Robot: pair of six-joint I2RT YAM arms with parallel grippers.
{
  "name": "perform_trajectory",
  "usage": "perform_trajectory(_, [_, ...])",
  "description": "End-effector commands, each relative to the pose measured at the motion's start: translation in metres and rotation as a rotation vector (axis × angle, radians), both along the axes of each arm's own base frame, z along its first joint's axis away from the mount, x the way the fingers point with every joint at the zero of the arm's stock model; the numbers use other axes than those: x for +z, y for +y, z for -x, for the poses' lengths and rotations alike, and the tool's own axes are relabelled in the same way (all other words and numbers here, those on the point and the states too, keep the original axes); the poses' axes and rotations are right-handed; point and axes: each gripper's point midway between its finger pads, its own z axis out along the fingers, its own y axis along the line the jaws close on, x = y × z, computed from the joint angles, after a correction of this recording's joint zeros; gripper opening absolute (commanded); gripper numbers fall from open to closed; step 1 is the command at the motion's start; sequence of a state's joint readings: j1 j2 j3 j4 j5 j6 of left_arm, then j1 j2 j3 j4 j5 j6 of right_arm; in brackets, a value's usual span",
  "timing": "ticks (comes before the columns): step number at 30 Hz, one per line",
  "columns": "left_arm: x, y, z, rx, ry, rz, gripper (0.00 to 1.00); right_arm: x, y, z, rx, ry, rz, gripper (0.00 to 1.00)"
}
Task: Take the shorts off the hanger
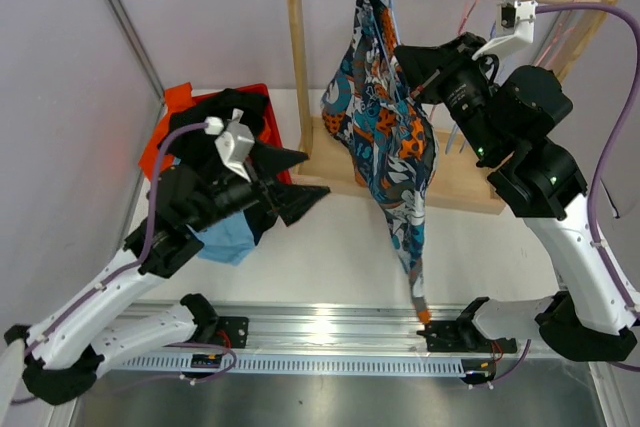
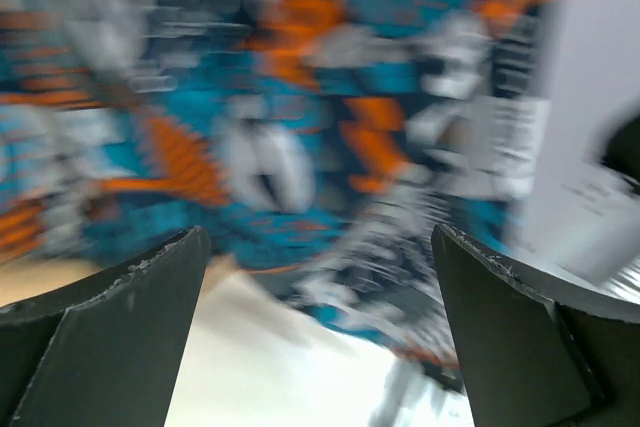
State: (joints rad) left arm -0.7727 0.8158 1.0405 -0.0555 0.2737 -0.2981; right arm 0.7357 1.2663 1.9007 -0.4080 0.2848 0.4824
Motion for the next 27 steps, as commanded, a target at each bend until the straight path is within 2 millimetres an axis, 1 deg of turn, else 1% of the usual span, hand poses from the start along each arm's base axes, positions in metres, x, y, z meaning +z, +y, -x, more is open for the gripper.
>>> perform_trajectory(1, [0.027, -0.032, 0.036, -0.142, -0.078, 0.095, 0.99, 0.021, -0.01, 0.006, -0.021, -0.061, -0.099, 0.0])
perform_trajectory(2, [0.025, -0.039, 0.038, -0.146, -0.087, 0.086, 0.99, 0.017, -0.01, 0.005, -0.026, -0.054, -0.102, 0.0])
perform_trajectory(3, [0.033, -0.041, 0.039, -0.132, -0.096, 0.098, 0.99, 0.02, -0.015, 0.007, -0.035, -0.062, -0.124, 0.0])
perform_trajectory(4, [0.029, -0.055, 0.047, -0.169, -0.088, 0.087, 0.99, 0.009, -0.011, 0.002, -0.037, -0.044, -0.123, 0.0])
perform_trajectory(5, [0.029, -0.06, 0.049, -0.171, -0.096, 0.079, 0.99, 0.007, -0.01, 0.001, -0.039, -0.044, -0.134, 0.0])
perform_trajectory(6, [0.04, -0.062, 0.052, -0.173, -0.111, 0.094, 0.99, 0.004, -0.011, -0.001, -0.048, -0.038, -0.139, 0.0])
perform_trajectory(7, [0.037, -0.072, 0.054, -0.179, -0.103, 0.084, 0.99, -0.004, -0.008, -0.005, -0.053, -0.02, -0.133, 0.0])
perform_trajectory(8, [0.037, -0.076, 0.055, -0.181, -0.108, 0.081, 0.99, -0.006, -0.008, -0.006, -0.057, -0.016, -0.137, 0.0])
perform_trajectory(9, [0.045, -0.077, 0.056, -0.18, -0.117, 0.092, 0.99, -0.009, -0.007, -0.009, -0.06, -0.009, -0.136, 0.0])
perform_trajectory(10, [0.039, -0.086, 0.055, -0.177, -0.113, 0.074, 0.99, -0.017, -0.003, -0.012, -0.059, 0.009, -0.137, 0.0])
perform_trajectory(13, [0.038, -0.095, 0.052, -0.168, -0.115, 0.07, 0.99, -0.019, 0.0, -0.014, -0.057, 0.017, -0.153, 0.0])
perform_trajectory(14, [0.032, -0.1, 0.049, -0.168, -0.106, 0.059, 0.99, -0.019, 0.001, -0.014, -0.057, 0.018, -0.16, 0.0])
perform_trajectory(16, [0.028, -0.105, 0.048, -0.169, -0.101, 0.063, 0.99, -0.019, 0.003, -0.015, -0.057, 0.022, -0.163, 0.0])
perform_trajectory(17, [0.023, -0.11, 0.046, -0.171, -0.095, 0.054, 0.99, -0.017, 0.003, -0.014, -0.055, 0.02, -0.167, 0.0])
perform_trajectory(19, [0.023, -0.114, 0.045, -0.174, -0.095, 0.064, 0.99, -0.013, 0.004, -0.012, -0.05, 0.019, -0.177, 0.0])
perform_trajectory(21, [0.016, -0.121, 0.043, -0.177, -0.085, 0.057, 0.99, -0.011, 0.005, -0.012, -0.054, 0.018, -0.185, 0.0])
perform_trajectory(23, [0.015, -0.126, 0.042, -0.175, -0.084, 0.056, 0.99, -0.009, 0.004, -0.01, -0.054, 0.015, -0.2, 0.0])
perform_trajectory(24, [0.012, -0.129, 0.039, -0.16, -0.078, 0.05, 0.99, -0.009, 0.005, -0.011, -0.051, 0.019, -0.205, 0.0])
perform_trajectory(25, [0.012, -0.131, 0.038, -0.152, -0.081, 0.055, 0.97, -0.009, 0.005, -0.009, -0.046, 0.02, -0.211, 0.0])
perform_trajectory(26, [0.011, -0.132, 0.037, -0.143, -0.079, 0.057, 0.9, -0.009, 0.006, -0.008, -0.044, 0.02, -0.215, 0.0])
perform_trajectory(27, [0.01, -0.133, 0.036, -0.143, -0.083, 0.066, 0.71, -0.008, 0.005, -0.007, -0.041, 0.019, -0.222, 0.0])
